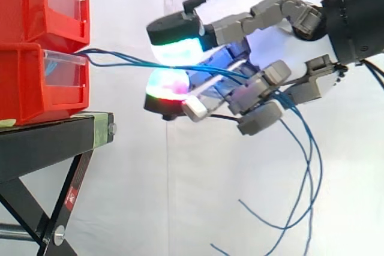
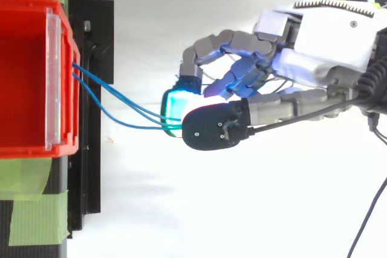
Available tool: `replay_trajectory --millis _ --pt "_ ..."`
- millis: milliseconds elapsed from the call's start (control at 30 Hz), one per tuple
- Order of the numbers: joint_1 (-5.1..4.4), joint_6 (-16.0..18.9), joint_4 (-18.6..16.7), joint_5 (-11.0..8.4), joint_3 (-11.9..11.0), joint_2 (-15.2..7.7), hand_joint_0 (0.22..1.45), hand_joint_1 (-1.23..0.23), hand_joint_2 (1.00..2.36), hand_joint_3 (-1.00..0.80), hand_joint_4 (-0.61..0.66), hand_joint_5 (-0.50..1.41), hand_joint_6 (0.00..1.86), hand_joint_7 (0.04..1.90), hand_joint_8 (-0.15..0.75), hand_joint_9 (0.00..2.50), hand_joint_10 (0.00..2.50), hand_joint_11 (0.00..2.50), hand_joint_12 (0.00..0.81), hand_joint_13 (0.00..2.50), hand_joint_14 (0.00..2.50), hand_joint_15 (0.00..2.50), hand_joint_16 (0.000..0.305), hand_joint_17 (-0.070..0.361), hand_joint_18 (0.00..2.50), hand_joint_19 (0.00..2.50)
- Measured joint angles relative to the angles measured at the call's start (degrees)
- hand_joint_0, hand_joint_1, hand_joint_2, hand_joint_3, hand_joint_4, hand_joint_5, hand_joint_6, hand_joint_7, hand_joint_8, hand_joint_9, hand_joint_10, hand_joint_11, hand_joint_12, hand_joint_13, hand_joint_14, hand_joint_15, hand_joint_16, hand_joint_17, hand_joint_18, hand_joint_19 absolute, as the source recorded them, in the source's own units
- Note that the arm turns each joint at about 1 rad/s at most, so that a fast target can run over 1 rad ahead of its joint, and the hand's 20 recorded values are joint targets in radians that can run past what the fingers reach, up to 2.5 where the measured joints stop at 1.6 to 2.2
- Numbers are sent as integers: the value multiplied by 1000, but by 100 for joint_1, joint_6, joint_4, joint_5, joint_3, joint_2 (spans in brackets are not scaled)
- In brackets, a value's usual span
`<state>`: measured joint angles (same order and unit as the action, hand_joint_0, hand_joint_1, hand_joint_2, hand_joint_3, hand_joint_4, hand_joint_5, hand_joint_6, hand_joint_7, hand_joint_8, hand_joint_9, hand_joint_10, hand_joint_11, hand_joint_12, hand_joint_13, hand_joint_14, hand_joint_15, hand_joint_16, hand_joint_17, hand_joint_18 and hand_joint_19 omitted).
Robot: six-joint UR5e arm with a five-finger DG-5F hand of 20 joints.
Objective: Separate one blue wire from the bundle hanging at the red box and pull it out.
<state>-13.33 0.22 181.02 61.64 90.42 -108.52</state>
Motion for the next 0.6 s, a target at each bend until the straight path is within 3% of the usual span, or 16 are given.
replay_trajectory --millis 100,233,600 --pt "-1 -220 288 1 -18 100 656 -662 1026 -149 257 -183 752 1073 385 914 16 1086 343 1015 2085 1298 42 94 1096 1683" --pt "-2 -778 371 -59 -23 262 655 -662 1027 -144 257 -183 752 1075 382 913 16 1089 348 1018 2067 1296 41 93 1088 1688" --pt "-3 -2097 -27 -170 -24 527 656 -672 1026 -147 260 -183 751 1066 381 911 17 1084 343 1021 2020 1310 42 95 1073 1667"
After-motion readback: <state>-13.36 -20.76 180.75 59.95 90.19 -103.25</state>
